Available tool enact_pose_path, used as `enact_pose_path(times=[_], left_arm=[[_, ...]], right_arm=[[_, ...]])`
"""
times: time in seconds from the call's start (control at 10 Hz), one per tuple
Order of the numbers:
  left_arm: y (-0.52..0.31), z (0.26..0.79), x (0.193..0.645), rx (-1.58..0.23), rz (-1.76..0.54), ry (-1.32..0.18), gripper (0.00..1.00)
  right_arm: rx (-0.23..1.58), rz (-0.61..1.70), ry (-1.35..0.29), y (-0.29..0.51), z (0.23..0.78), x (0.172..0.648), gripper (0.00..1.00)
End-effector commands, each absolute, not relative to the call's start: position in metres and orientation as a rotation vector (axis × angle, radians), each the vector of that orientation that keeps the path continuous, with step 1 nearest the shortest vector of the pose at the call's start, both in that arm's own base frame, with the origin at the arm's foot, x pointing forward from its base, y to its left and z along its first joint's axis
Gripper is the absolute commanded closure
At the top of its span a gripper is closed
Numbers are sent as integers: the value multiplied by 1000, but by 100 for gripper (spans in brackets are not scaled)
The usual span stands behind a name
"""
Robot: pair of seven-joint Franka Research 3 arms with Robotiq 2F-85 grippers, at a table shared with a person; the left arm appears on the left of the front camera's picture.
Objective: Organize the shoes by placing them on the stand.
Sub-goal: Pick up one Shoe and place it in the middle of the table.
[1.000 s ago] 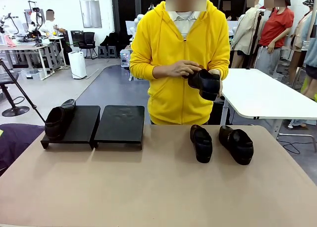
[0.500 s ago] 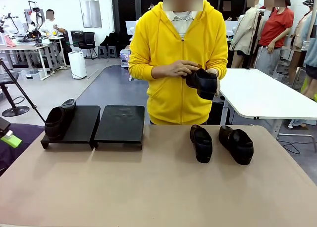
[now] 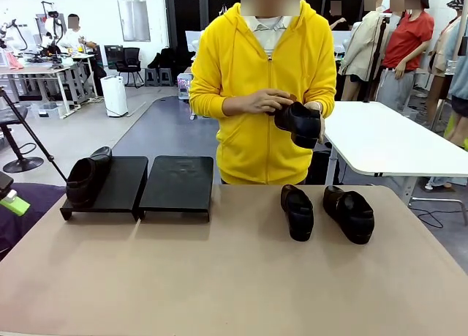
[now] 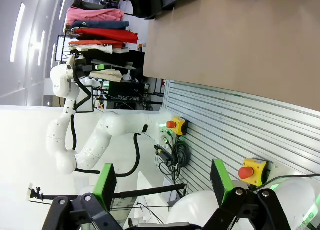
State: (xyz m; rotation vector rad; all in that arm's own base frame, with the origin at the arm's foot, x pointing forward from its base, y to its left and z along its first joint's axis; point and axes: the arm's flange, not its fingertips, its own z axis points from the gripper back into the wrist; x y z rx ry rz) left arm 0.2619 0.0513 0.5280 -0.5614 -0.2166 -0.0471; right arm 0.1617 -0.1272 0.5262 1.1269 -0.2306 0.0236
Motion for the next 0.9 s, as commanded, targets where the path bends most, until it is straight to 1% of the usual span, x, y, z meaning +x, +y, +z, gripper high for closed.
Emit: enact_pose_path(times=[0.0, 0.2, 0.3, 0.4, 0.5, 0.7, 0.8], left_arm=[[54, 529, 262, -565, -60, -224, 0], [54, 529, 262, -565, -60, -224, 0], [54, 529, 262, -565, -60, -224, 0], [54, 529, 262, -565, -60, -224, 0], [54, 529, 262, -565, -60, -224, 0], [54, 529, 262, -565, -60, -224, 0], [54, 529, 262, -565, -60, -224, 0]], right_arm=[[1148, 44, -256, -129, 530, 161, 0], [1148, 44, -256, -129, 530, 161, 0], [1127, 24, -231, -127, 526, 162, 0], [988, 17, -206, -104, 539, 185, 0], [862, 30, -134, -76, 547, 220, 0], [745, 150, 8, -31, 540, 296, 0], [715, 170, 37, -17, 534, 318, 0]])
